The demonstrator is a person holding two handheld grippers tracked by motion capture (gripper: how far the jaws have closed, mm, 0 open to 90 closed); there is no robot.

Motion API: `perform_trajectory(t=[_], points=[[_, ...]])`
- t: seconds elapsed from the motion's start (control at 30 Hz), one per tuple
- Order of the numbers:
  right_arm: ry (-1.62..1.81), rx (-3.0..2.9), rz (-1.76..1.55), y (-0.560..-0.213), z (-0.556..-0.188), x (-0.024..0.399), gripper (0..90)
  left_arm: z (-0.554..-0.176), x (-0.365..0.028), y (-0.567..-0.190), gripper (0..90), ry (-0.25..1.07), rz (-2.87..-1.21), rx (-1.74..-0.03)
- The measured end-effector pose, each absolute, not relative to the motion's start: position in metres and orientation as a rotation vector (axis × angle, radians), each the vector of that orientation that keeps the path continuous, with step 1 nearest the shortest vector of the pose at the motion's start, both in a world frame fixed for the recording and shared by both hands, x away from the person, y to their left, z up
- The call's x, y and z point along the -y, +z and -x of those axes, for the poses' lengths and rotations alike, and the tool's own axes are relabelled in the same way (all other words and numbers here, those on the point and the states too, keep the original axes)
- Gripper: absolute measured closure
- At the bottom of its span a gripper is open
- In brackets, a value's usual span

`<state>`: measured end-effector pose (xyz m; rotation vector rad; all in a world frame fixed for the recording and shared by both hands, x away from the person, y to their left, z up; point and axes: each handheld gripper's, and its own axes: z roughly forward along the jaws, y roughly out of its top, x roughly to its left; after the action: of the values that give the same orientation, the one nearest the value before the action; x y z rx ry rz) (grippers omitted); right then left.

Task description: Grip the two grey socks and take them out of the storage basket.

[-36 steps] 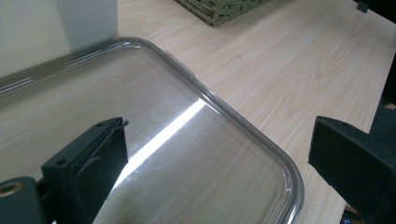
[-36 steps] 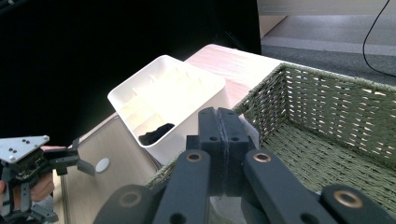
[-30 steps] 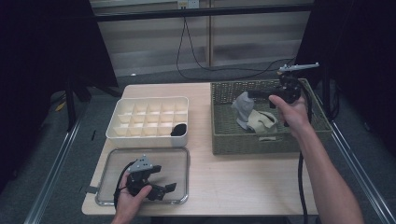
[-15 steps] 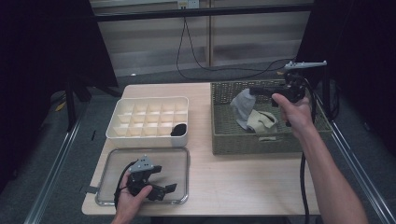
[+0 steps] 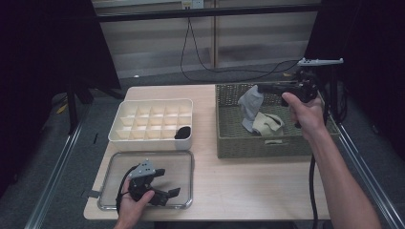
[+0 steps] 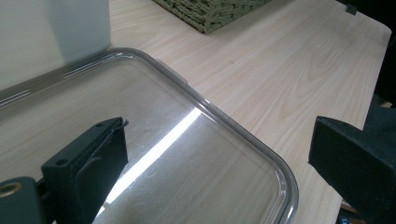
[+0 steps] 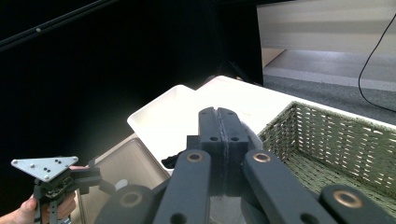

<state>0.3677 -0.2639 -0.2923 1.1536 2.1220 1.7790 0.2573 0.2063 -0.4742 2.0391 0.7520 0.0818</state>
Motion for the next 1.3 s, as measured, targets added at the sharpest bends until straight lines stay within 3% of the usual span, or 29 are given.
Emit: perform_trajectory(t=[1.3], points=[[1.897, -2.122, -0.965, -0.267, -0.286, 0.237, 90.0, -0.255, -0.208, -0.473, 5.3, 0.126, -2.026, -0.783]])
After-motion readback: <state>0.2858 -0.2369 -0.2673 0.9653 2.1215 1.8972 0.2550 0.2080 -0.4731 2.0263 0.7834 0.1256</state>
